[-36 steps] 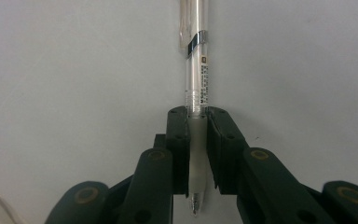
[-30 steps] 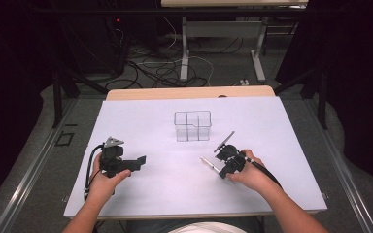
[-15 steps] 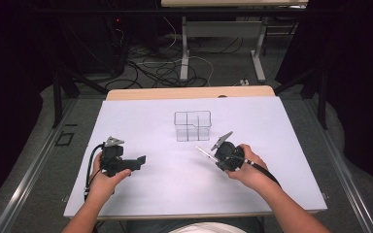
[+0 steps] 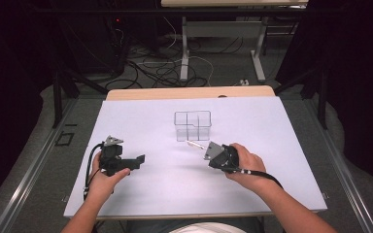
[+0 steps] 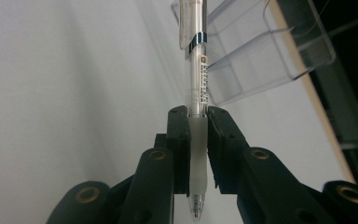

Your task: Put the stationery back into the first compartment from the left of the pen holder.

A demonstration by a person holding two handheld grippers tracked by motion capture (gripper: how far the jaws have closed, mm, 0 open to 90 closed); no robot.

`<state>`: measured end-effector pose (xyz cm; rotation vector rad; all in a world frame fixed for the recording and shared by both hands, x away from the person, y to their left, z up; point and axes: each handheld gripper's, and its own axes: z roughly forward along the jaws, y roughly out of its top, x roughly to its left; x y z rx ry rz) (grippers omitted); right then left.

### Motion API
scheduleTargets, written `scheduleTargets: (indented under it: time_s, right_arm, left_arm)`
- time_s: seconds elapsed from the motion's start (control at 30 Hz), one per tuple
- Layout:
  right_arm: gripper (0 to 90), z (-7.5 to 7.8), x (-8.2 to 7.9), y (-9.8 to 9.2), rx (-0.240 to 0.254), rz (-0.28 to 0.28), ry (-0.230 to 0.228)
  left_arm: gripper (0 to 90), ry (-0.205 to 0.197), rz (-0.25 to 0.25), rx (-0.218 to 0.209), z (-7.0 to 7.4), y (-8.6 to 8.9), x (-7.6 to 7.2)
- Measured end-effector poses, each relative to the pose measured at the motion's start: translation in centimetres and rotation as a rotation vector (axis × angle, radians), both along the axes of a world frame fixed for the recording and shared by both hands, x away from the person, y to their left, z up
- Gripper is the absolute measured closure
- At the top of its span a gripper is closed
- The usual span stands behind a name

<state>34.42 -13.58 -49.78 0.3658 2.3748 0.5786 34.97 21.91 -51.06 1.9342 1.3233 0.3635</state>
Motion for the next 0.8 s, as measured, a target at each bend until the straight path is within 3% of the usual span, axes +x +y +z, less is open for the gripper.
scheduleTargets:
  time_s: [0.03,0.07,0.13,0.17,0.2,0.23,0.27,0.3,0.33,0.37,0.4,0.6,0.73,0.77,0.8]
  right_arm:
    - [79.8,0.2,-0.1,0.0,-0.008,0.017,-0.029]
    - [79.8,0.2,-0.1,0.0,-0.008,0.017,-0.029]
    - [79.8,0.6,-0.5,0.2,-0.041,0.063,-0.116]
    - [79.8,0.7,-0.7,0.3,-0.058,0.077,-0.146]
    - [79.8,0.7,-0.7,0.3,-0.058,0.077,-0.146]
    - [79.8,0.8,-0.7,0.3,-0.065,0.108,-0.186]
    - [79.8,1.0,-1.0,0.5,-0.106,0.146,-0.25]
    - [79.8,1.1,-1.2,0.6,-0.128,0.161,-0.283]
    - [79.8,1.1,-1.2,0.6,-0.128,0.161,-0.283]
    - [79.8,1.3,-1.3,0.7,-0.165,0.179,-0.307]
    - [79.8,1.3,-1.6,0.9,-0.204,0.221,-0.38]
    - [79.8,1.4,-2.1,1.4,-0.281,0.274,-0.472]
    - [79.9,1.6,-2.5,1.7,-0.372,0.316,-0.596]
    - [79.8,1.7,-2.6,1.9,-0.41,0.333,-0.621]
    - [79.8,1.7,-2.6,1.9,-0.41,0.333,-0.621]
  left_arm:
    - [3.4,0.0,0.0,0.001,0.0,0.0,0.0]
    - [3.4,0.0,0.001,0.001,0.0,0.0,0.0]
    - [3.9,0.0,0.002,0.001,0.1,-0.1,0.0]
    - [4.0,-0.002,0.0,0.001,0.2,-0.1,0.0]
    - [4.0,-0.005,-0.004,0.002,0.2,-0.2,-0.1]
    - [4.0,-0.006,-0.002,0.004,0.3,-0.3,-0.1]
    - [4.2,-0.007,-0.006,0.007,0.4,-0.3,-0.1]
    - [4.4,-0.009,-0.011,0.003,0.4,-0.4,-0.1]
    - [4.4,-0.01,-0.014,0.005,0.4,-0.5,-0.1]
    - [4.7,-0.012,-0.02,0.008,0.4,-0.6,-0.1]
    - [4.9,-0.011,-0.015,0.006,0.4,-0.7,-0.1]
    - [5.3,-0.01,-0.02,0.009,0.3,-0.7,-0.1]
    - [5.9,-0.012,-0.015,0.009,0.4,-0.6,-0.1]
    - [6.0,-0.012,-0.017,0.01,0.4,-0.5,-0.1]
    - [6.0,-0.011,-0.016,0.013,0.4,-0.5,-0.2]
